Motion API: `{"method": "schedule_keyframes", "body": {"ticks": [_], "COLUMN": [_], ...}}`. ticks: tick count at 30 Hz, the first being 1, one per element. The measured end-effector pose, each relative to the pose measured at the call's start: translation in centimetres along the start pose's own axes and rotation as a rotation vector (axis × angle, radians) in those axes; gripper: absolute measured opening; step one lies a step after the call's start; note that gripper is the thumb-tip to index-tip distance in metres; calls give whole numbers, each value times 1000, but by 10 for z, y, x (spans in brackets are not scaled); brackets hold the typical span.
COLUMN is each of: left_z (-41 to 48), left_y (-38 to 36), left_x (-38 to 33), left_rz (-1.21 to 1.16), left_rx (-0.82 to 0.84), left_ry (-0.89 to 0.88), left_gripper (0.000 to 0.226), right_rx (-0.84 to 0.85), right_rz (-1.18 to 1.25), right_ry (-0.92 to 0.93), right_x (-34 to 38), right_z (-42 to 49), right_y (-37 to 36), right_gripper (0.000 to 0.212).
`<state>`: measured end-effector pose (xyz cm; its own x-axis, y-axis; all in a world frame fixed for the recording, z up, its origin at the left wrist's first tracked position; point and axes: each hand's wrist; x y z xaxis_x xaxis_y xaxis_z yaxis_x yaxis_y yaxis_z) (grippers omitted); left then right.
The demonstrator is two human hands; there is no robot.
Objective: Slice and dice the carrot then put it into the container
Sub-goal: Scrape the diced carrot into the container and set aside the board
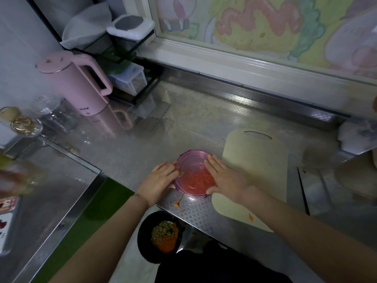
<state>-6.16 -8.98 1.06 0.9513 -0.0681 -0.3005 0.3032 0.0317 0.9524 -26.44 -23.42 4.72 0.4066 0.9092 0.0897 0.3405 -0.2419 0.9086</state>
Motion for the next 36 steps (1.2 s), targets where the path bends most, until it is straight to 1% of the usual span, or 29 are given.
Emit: {"method": "schedule_keyframes", "body": {"ticks": [9,11,13,14,15,17,20,22,23,25,26,28,29,31,33,35,36], "left_z": [-2,-2,-1,-1,0,0,1,1,2,6,10,19,23,29,30,31,32], "left_y": [-9,-8,-6,-5,-4,0,3,2,1,-4,-7,-9,-8,-7,-7,-6,-5], "left_x": [-5,-5,-7,-9,-11,-14,-24,-34,-39,-46,-49,-53,-55,-57,-58,-60,-60], "left_rz": [0,-4,-25,-50,-82,-155,-288,-381,-427,-521,-585,-713,-742,-772,-792,-807,-816], "left_rx": [-36,-60,-91,-90,-82,-74,-116,-162,-166,-116,-99,-108,-113,-116,-148,-196,-233], "left_ry": [37,24,0,8,32,110,257,454,572,726,761,831,885,959,953,915,901], "left_gripper": [30,29,23,25,35,45,41,36,39,45,44,38,33,24,21,20,20], "right_rx": [-12,-19,-32,-43,-55,-98,-212,-305,-351,-414,-417,-378,-347,-312,-288,-240,-250], "right_rz": [-40,-29,-22,-9,14,87,254,349,372,440,455,389,347,342,336,203,158], "right_ry": [4,5,5,6,9,15,-34,-115,-164,-266,-297,-303,-301,-323,-294,-229,-224], "right_x": [0,0,-1,-1,-2,-3,-5,-4,-3,-3,-3,-5,-6,-6,-4,-1,-1], "right_z": [-1,-1,-2,-2,-3,-7,-15,-20,-22,-25,-27,-28,-28,-29,-29,-31,-31], "right_y": [-2,-2,-3,-3,-4,-6,-16,-27,-30,-36,-40,-53,-61,-72,-84,-88,-90], "right_gripper": [92,92,91,91,92,92,83,72,67,59,56,55,57,62,63,61,61]}}
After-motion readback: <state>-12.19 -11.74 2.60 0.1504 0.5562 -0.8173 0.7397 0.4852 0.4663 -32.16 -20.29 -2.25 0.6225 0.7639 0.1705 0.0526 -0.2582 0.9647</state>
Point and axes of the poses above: each hand's wrist, its own z-axis towards the middle knuckle, its own y-axis out of the back of the hand, x = y × z, and after that the axes turned 6 degrees about -z, right-handed
